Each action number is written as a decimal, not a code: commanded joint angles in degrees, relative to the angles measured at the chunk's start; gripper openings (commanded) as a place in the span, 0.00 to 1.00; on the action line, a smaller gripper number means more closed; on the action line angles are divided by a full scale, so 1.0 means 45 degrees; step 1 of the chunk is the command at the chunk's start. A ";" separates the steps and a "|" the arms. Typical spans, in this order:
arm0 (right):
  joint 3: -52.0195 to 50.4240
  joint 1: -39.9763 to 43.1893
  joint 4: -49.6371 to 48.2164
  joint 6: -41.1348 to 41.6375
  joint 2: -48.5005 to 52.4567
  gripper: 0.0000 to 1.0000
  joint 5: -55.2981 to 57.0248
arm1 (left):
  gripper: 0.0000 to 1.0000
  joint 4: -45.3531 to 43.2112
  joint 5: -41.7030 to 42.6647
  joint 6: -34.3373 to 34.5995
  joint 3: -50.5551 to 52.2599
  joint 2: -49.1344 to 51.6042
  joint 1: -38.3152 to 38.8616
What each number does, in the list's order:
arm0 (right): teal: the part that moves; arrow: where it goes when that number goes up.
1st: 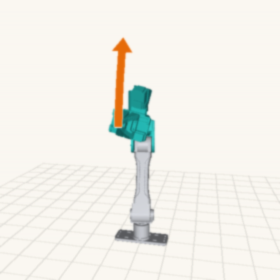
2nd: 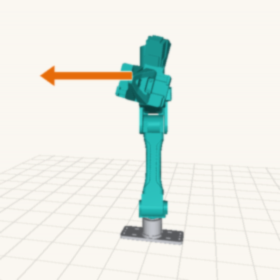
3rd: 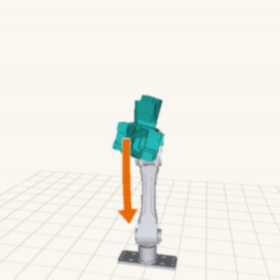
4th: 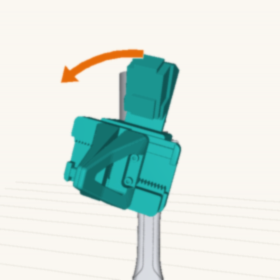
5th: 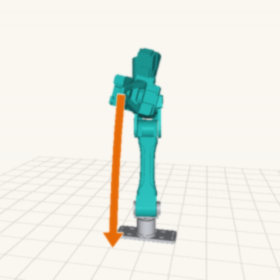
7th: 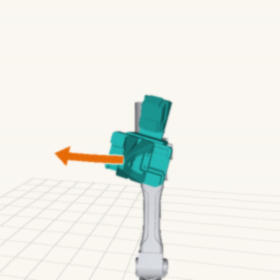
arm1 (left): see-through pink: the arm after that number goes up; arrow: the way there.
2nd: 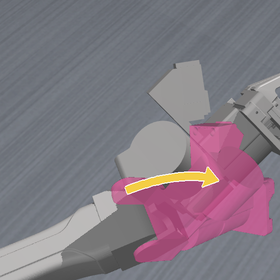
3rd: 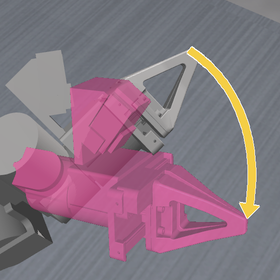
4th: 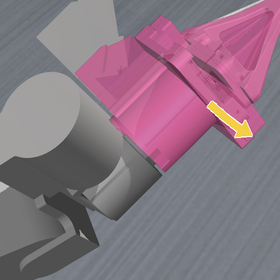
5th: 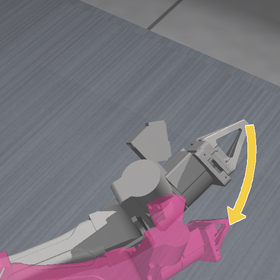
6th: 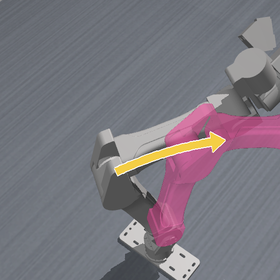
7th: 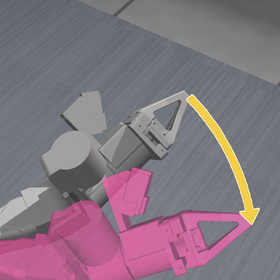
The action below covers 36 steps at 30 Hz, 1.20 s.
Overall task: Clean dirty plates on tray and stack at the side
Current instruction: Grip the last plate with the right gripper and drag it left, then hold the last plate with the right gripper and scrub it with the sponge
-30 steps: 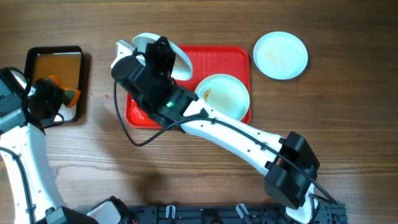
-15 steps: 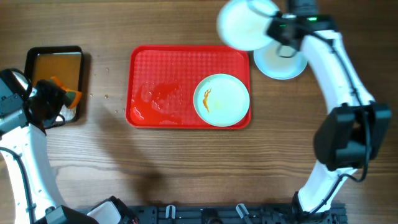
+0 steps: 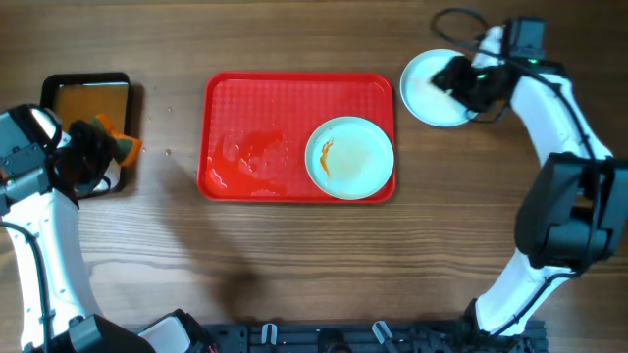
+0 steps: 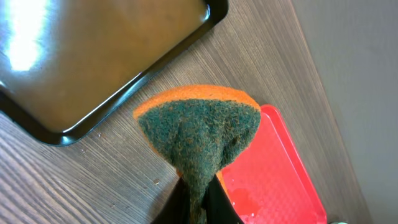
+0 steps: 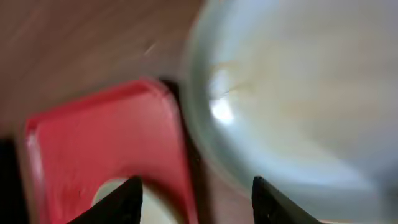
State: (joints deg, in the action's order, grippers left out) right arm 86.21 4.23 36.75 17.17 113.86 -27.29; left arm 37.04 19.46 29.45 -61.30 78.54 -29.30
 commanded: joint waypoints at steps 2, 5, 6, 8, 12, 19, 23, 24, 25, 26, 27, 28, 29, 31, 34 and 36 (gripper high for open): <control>-0.0024 -0.2594 0.0325 -0.3570 -0.0238 0.63 0.2176 | 0.04 -0.0087 0.0243 -0.0680 0.0097 0.0053 0.0583; -0.0107 -0.4405 0.0733 -0.4828 0.0466 0.63 0.4959 | 0.04 -0.0131 0.0233 -0.0835 0.0097 0.0053 0.1073; -0.0117 -0.4789 0.0991 -0.4396 0.0704 0.63 0.5450 | 0.04 -0.0141 0.0238 -0.0835 0.0097 0.0053 0.1151; -0.0117 -0.5192 0.1389 -0.3648 0.0991 0.61 0.6188 | 0.04 -0.0136 0.0238 -0.0835 0.0097 0.0053 0.1156; -0.0204 -0.5270 0.2929 -0.3468 0.1098 0.59 0.6173 | 0.04 -0.0131 0.0238 -0.0835 0.0097 0.0053 0.1156; -0.1311 -0.5270 0.3201 -0.3259 0.1107 0.45 0.4007 | 0.04 -0.0131 0.0238 -0.0835 0.0097 0.0053 0.1156; -0.1321 -0.5411 0.2608 -0.0704 0.1107 0.23 0.3555 | 0.04 -0.0039 0.0355 -0.0835 0.0097 0.0053 0.1321; -0.1321 -0.5489 0.2288 -0.0685 0.1107 0.23 0.3492 | 0.04 -0.0034 0.0491 -0.0840 0.0097 0.0053 0.1506; -0.1321 -0.5581 0.1909 -0.0665 0.1107 0.23 0.3449 | 0.04 -0.0024 0.0486 -0.0840 0.0097 0.0053 0.1744; -0.1321 -0.5731 0.1540 -0.0675 0.1107 0.23 0.3458 | 0.04 -0.0029 0.0491 -0.1195 0.0097 0.0053 0.2254; -0.1321 -0.5887 0.1355 -0.0690 0.1107 0.23 0.3463 | 0.04 -0.0015 0.0491 -0.1477 0.0097 0.0053 0.2754; -0.1321 -0.5960 0.1297 -0.0680 0.1132 0.23 0.3463 | 0.04 0.0024 0.0486 -0.1511 0.0102 0.0053 0.3254; -0.1321 -0.6067 0.1224 -0.0675 0.1180 0.23 0.3463 | 0.04 0.0024 0.0481 -0.1506 0.0121 0.0053 0.3730; -0.1331 -0.6154 0.1209 -0.0335 0.1443 0.24 0.3463 | 0.04 0.0010 0.0476 -0.1506 0.0160 0.0063 0.4804; -0.1331 -0.6154 0.1326 0.0131 0.1909 0.20 0.3468 | 0.04 0.0010 0.0476 -0.1501 0.0160 0.0287 0.6130; -0.1331 -0.6154 0.1360 0.0704 0.2127 0.09 0.3458 | 0.04 -0.0029 0.0476 -0.1501 0.0170 0.0763 0.6902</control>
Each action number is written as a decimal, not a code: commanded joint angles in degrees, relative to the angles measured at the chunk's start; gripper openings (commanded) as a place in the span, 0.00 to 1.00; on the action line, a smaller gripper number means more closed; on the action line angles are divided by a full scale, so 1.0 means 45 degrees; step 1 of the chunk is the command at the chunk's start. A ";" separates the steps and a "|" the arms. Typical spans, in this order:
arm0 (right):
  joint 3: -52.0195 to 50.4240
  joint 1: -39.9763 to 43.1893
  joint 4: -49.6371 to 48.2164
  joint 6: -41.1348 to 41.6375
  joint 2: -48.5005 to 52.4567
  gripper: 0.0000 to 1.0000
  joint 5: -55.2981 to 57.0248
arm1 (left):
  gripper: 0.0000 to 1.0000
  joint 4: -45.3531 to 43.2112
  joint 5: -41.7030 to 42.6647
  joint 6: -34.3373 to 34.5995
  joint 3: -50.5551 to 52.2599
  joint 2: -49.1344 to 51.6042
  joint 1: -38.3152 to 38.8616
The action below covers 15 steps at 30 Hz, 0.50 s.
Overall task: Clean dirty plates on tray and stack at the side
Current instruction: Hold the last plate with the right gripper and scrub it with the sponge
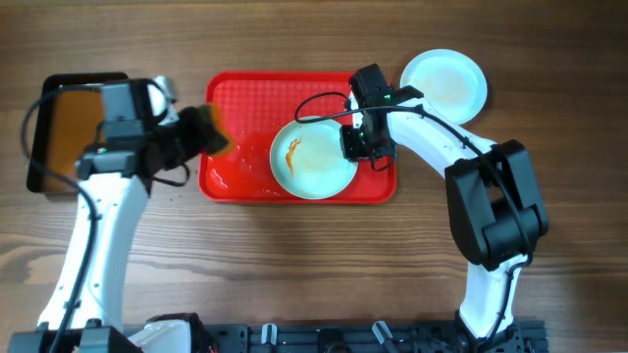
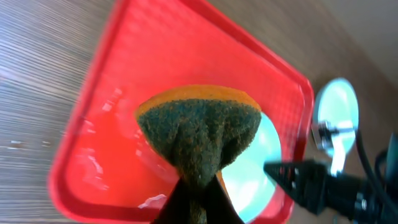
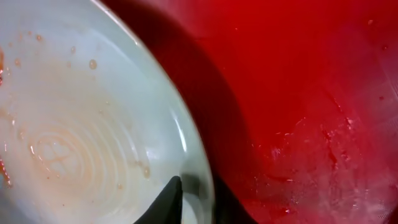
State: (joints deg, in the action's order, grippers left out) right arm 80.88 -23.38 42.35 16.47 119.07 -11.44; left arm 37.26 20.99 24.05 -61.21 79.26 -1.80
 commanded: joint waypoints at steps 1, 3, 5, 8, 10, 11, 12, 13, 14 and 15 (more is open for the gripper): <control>-0.0146 -0.0019 0.0121 0.0991 0.0971 0.04 -0.0063 | 0.04 -0.0107 0.0136 -0.0301 0.0151 0.0782 0.0967; -0.0146 -0.0019 0.0010 0.1069 0.0971 0.04 -0.0418 | 0.04 -0.0340 0.0141 -0.0301 0.0151 0.1671 0.1661; -0.0146 -0.0039 -0.0510 0.1438 0.0971 0.04 -0.1112 | 0.04 -0.0899 0.0146 -0.0301 0.0151 0.2715 0.2390; -0.0146 -0.0287 -0.0680 0.0801 0.0971 0.04 -0.1103 | 0.04 -0.1899 0.0141 -0.0301 0.0151 0.3784 0.3356; -0.0146 -0.0665 -0.0792 0.0223 0.0971 0.04 -0.1093 | 0.04 -0.2458 0.0087 -0.0296 0.0151 0.4483 0.4041; -0.0146 -0.0821 -0.0855 0.0024 0.0971 0.04 -0.1064 | 0.04 -0.2657 -0.0010 -0.0291 0.0151 0.4799 0.4250; -0.0146 -0.0869 -0.0874 0.0019 0.0971 0.04 -0.1001 | 0.04 -0.2778 -0.0010 -0.0238 0.0151 0.5027 0.4352; -0.0146 -0.0869 -0.0884 0.0015 0.0971 0.04 -0.1005 | 0.04 -0.2822 0.0000 -0.0238 0.0151 0.5192 0.4381; -0.0146 -0.0869 -0.0894 -0.0005 0.0971 0.04 -0.1010 | 0.04 -0.2812 0.0000 -0.0238 0.0151 0.5319 0.4376; -0.0146 -0.0874 -0.0933 -0.0389 0.0971 0.04 -0.1200 | 0.04 -0.2812 0.0005 -0.0238 0.0151 0.5411 0.4376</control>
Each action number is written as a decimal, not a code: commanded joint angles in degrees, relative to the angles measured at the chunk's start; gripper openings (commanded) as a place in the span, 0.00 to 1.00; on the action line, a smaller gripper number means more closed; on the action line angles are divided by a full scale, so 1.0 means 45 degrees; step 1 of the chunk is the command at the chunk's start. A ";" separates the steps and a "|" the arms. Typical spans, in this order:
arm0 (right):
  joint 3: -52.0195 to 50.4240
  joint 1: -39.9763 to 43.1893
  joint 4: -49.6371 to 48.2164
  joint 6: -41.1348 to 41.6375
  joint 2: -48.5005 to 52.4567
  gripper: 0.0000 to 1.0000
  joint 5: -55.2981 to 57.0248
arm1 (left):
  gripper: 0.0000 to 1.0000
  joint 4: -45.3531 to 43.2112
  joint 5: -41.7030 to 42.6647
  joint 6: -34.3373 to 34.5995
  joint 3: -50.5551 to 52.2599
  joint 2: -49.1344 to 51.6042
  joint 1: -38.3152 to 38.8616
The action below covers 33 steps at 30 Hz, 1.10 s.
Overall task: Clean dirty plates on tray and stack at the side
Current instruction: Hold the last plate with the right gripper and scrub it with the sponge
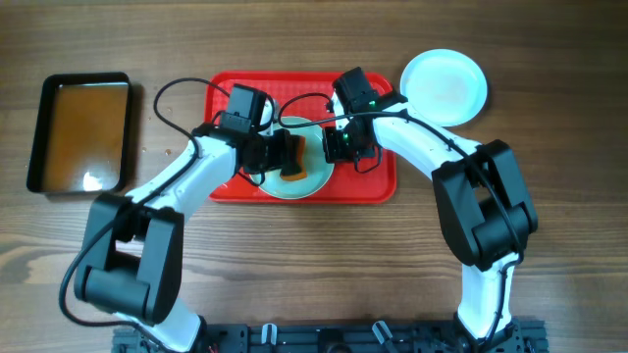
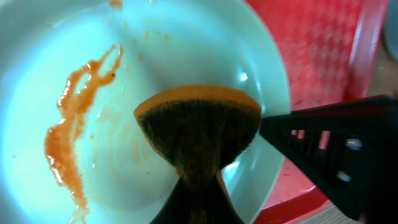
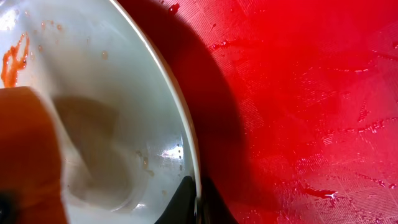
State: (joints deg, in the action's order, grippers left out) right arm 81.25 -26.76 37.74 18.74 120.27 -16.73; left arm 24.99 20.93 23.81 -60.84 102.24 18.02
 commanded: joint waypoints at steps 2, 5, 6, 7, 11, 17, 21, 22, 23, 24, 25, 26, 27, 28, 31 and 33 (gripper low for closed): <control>-0.0228 -0.0160 0.0005 -0.1875 0.0704 0.04 -0.0631 | 0.04 -0.0087 0.0015 -0.0194 0.0068 0.0384 -0.0024; -0.0228 -0.0160 0.0010 -0.1885 0.0704 0.04 -0.0631 | 0.04 -0.0092 0.0019 -0.0194 0.0068 0.0379 -0.0024; -0.0228 -0.0160 0.0019 -0.1880 0.0704 0.04 -0.0631 | 0.04 -0.0092 0.0019 -0.0189 0.0068 0.0379 -0.0024; -0.0228 -0.0160 0.0044 -0.1846 0.0704 0.04 -0.0622 | 0.04 -0.0083 0.0019 -0.0194 0.0068 0.0384 -0.0010; -0.0228 -0.0160 0.0024 -0.1787 0.0704 0.04 -0.0583 | 0.04 -0.0384 0.0015 -0.0194 0.0068 0.0393 0.0418; -0.0228 -0.0160 0.0049 -0.1787 0.0704 0.04 -0.0578 | 0.04 -0.0748 -0.1379 -0.0189 0.0073 0.0481 0.0889; -0.0228 -0.0160 0.0058 -0.1710 0.0704 0.04 -0.0534 | 0.04 -0.0748 -0.3852 -0.0194 0.0223 0.1083 0.0889; -0.0228 -0.0160 0.0068 -0.1676 0.0704 0.04 -0.0486 | 0.04 -0.0748 -0.4235 -0.0194 0.0223 0.1297 0.0889; -0.0228 -0.0160 0.0073 -0.1647 0.0704 0.04 -0.0486 | 0.04 -0.0695 -0.4595 -0.0199 0.0223 0.1418 0.0889; -0.0228 -0.0160 0.0092 -0.1496 0.0704 0.04 -0.0403 | 0.04 -0.0549 -0.5319 -0.0204 0.0223 0.1481 0.0889; -0.0228 -0.0160 0.0107 -0.1399 0.0704 0.04 -0.0277 | 0.04 -0.0209 -0.6965 -0.0204 0.0223 0.1481 0.0889; -0.0228 -0.0160 0.0112 -0.1399 0.0704 0.04 -0.0253 | 0.04 0.0073 -0.8213 -0.0204 0.0223 0.1477 0.0889; -0.0228 -0.0160 0.0107 -0.1379 0.0704 0.04 -0.0253 | 0.04 0.0355 -0.9219 -0.0204 0.0219 0.1477 0.0889; -0.0228 -0.0160 0.0107 -0.1355 0.0704 0.04 -0.0248 | 0.04 0.0714 -1.0394 -0.0204 0.0219 0.1472 0.0889; -0.0228 -0.0160 0.0107 -0.1355 0.0704 0.04 -0.0248 | 0.04 0.1491 -1.3639 -0.0257 0.0165 0.1345 0.0889; -0.0228 -0.0160 0.0102 -0.1355 0.0704 0.04 -0.0233 | 0.04 0.1695 -1.5008 -0.0253 0.0160 0.1078 0.0889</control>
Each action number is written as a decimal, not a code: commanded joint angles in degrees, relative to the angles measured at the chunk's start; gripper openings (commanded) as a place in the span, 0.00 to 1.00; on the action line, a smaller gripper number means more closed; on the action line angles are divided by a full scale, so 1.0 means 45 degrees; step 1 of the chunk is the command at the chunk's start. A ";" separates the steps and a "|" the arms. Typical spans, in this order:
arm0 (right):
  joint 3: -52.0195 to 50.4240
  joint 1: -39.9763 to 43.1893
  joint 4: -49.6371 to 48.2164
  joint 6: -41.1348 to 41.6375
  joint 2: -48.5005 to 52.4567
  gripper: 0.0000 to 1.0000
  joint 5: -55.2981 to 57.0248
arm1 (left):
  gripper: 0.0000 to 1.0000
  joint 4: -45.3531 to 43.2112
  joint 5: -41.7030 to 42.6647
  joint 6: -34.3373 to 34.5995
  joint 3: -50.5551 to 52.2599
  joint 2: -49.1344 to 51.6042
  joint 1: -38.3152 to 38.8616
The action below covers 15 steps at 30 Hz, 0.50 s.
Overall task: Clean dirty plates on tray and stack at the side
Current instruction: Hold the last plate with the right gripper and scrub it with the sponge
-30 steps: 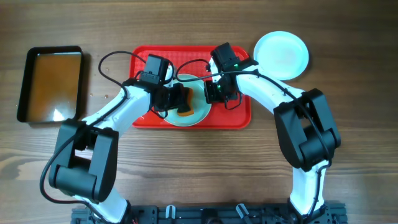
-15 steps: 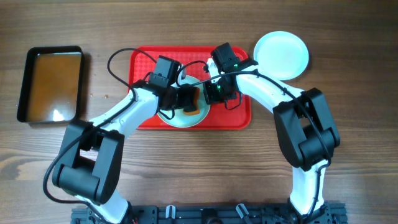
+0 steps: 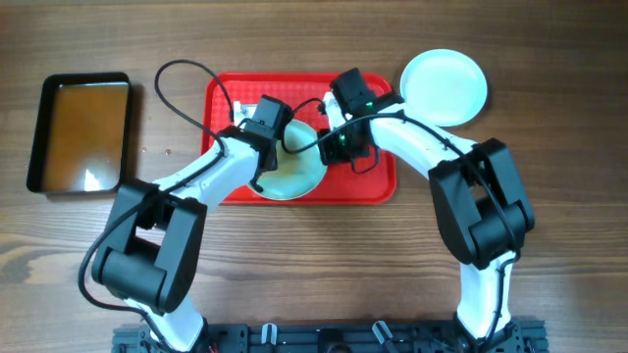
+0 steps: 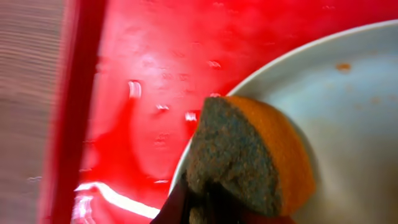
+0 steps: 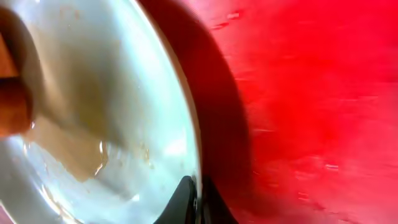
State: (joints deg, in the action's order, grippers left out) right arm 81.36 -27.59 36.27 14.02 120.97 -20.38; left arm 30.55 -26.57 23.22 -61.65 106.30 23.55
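A pale plate (image 3: 294,172) lies on the red tray (image 3: 368,181). My left gripper (image 3: 278,137) is shut on an orange-and-green sponge (image 4: 255,158), which presses on the plate (image 4: 348,112) near its rim. My right gripper (image 3: 334,147) is shut on the plate's right rim (image 5: 193,155), one finger inside and one outside. In the right wrist view the plate (image 5: 106,106) looks wet and smeared, with the sponge (image 5: 12,93) at its left edge. A second, clean plate (image 3: 444,86) sits on the table at the tray's right.
A black rectangular tray (image 3: 85,132) of brownish liquid stands on the wooden table at the far left. Wet streaks shine on the red tray (image 4: 118,124) beside the plate. Cables loop over the tray's upper part.
My left gripper with the sponge has shifted from the plate's middle to its upper left rim. The orange streak of sauce no longer shows on the plate. The right gripper still grips the rim.
At first my left gripper held the sponge by the black tray and my right was over the clean plate at the side. Then the sponge hung above the red tray while the right gripper gripped the dirty plate's rim. Then the sponge was on the plate; now the sauce is gone.
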 commanded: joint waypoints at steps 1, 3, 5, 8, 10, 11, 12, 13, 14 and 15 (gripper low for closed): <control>-0.0253 0.0024 0.0432 -0.0262 0.0549 0.04 0.0607 | 0.04 0.0520 -0.4444 -0.0121 0.0340 -0.0087 -0.0345; -0.0253 0.0024 0.0432 -0.0083 0.0549 0.04 0.0665 | 0.04 0.0466 -0.2705 -0.0117 0.0340 -0.0952 -0.0355; -0.0253 0.0024 0.0432 -0.0087 0.0549 0.04 0.0685 | 0.04 -0.0092 0.0869 -0.0112 0.0340 -0.1671 -0.0442; -0.0253 0.0024 0.0432 -0.0010 0.0549 0.04 0.0753 | 0.04 -0.2001 0.6547 -0.0097 0.0345 -0.1647 -0.0617; -0.0253 0.0024 0.0432 -0.0010 0.0549 0.04 0.0753 | 0.04 -0.2939 0.7257 0.0097 0.0345 -0.1156 -0.0534; -0.0253 0.0024 0.0432 -0.0010 0.0549 0.04 0.0758 | 0.04 -0.3186 0.7291 0.0398 0.0345 -0.0874 -0.0534; -0.0253 0.0024 0.0432 -0.0015 0.0549 0.04 0.0758 | 0.04 -0.3395 0.7470 0.0593 0.0345 -0.0612 -0.0534; -0.0253 0.0024 0.0427 -0.0010 0.0549 0.04 0.0753 | 0.04 -0.3565 0.7747 0.0612 0.0345 -0.0389 -0.0534; -0.0253 0.0024 0.0427 0.0024 0.0549 0.04 0.0758 | 0.04 -0.3721 0.8014 0.0617 0.0345 -0.0083 -0.0534; -0.0253 0.0024 0.0432 0.0024 0.0549 0.04 0.0758 | 0.04 -0.3832 0.8034 0.0617 0.0345 0.0277 -0.0534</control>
State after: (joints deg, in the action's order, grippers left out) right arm 81.43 -27.33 37.21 14.92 120.99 -20.47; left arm 14.44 5.34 24.73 -60.27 104.12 21.12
